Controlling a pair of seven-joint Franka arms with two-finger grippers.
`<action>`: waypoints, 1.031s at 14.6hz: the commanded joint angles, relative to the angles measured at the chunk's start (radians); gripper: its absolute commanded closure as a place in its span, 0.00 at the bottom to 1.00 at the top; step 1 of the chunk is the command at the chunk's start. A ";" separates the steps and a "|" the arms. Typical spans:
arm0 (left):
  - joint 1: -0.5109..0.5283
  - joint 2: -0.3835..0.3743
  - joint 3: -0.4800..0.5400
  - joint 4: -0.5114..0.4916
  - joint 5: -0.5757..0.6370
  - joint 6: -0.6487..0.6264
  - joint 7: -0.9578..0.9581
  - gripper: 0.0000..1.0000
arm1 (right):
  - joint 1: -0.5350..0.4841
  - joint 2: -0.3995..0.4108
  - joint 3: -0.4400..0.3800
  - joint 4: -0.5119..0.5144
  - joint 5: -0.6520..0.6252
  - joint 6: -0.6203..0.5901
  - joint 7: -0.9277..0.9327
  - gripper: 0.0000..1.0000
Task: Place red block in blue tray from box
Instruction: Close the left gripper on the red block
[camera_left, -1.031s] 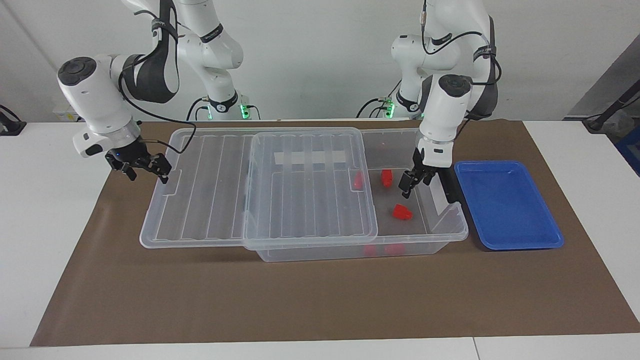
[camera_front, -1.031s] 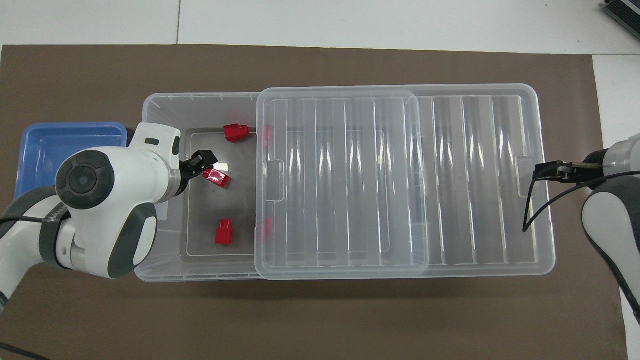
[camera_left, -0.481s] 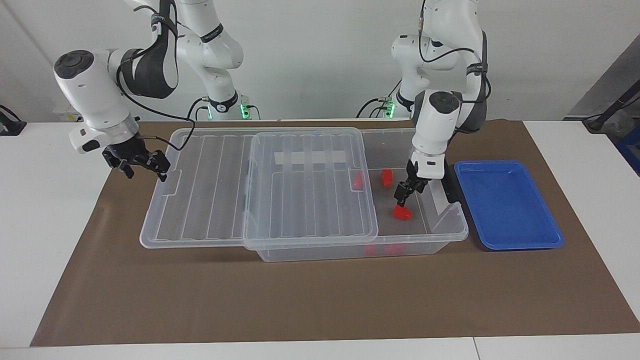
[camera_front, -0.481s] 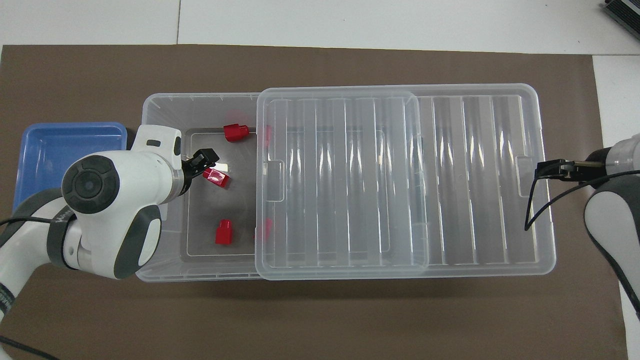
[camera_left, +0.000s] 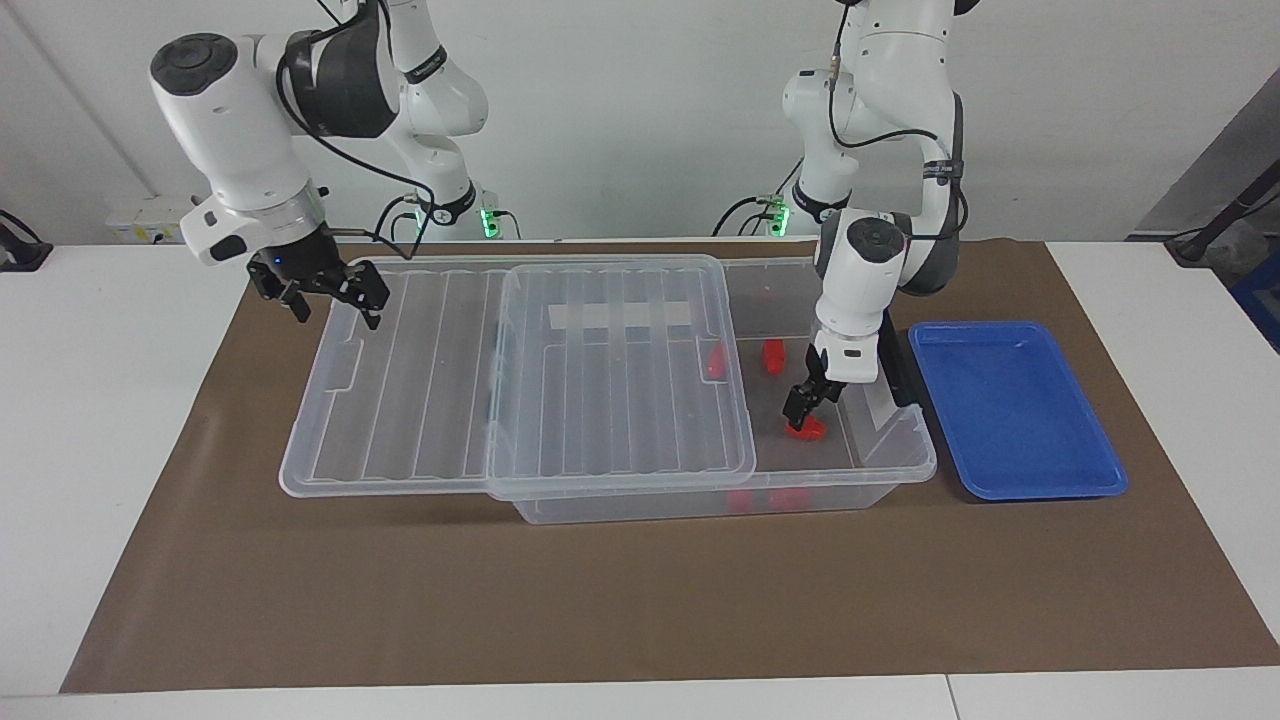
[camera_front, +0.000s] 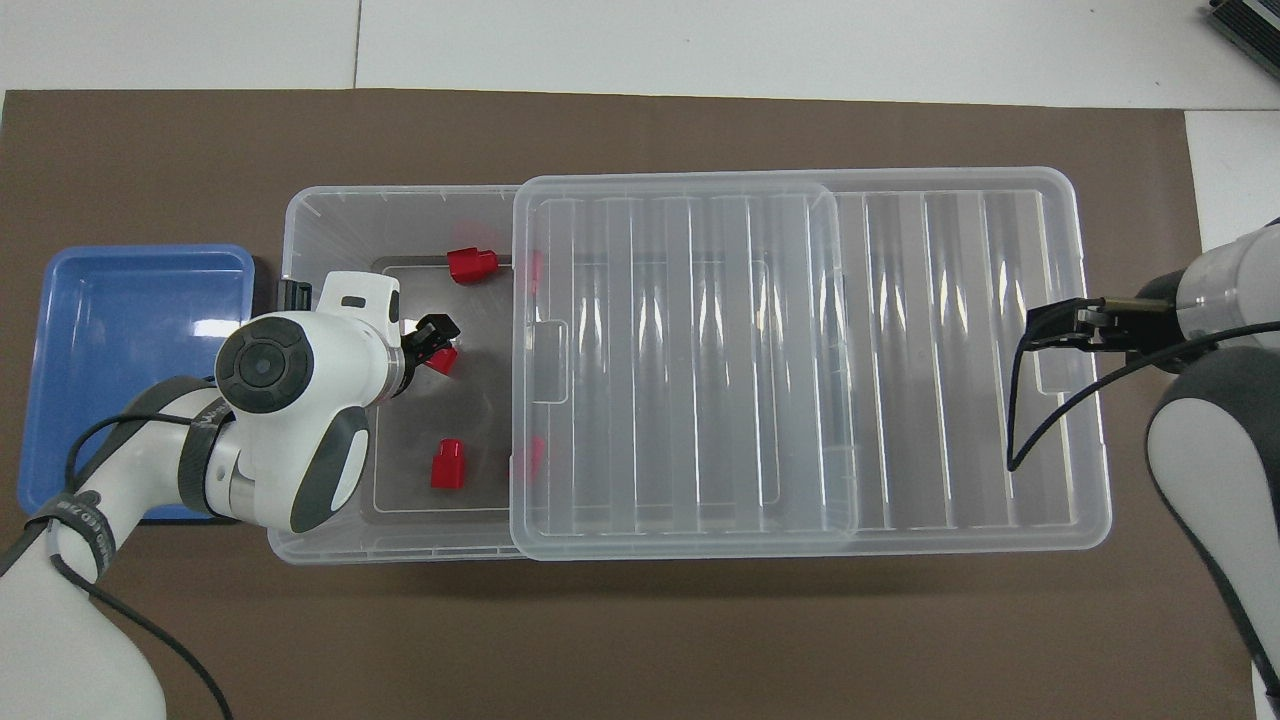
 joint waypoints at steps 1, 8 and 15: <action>-0.012 -0.004 0.005 -0.007 0.011 0.008 -0.023 0.00 | 0.046 0.022 0.001 0.122 0.000 -0.103 0.067 0.00; -0.021 -0.004 0.005 -0.004 0.011 0.001 -0.023 0.00 | 0.039 0.068 -0.001 0.308 -0.005 -0.202 0.066 0.00; -0.032 -0.007 0.005 0.013 0.011 -0.009 -0.009 0.00 | 0.033 0.081 -0.006 0.309 -0.016 -0.206 0.058 0.00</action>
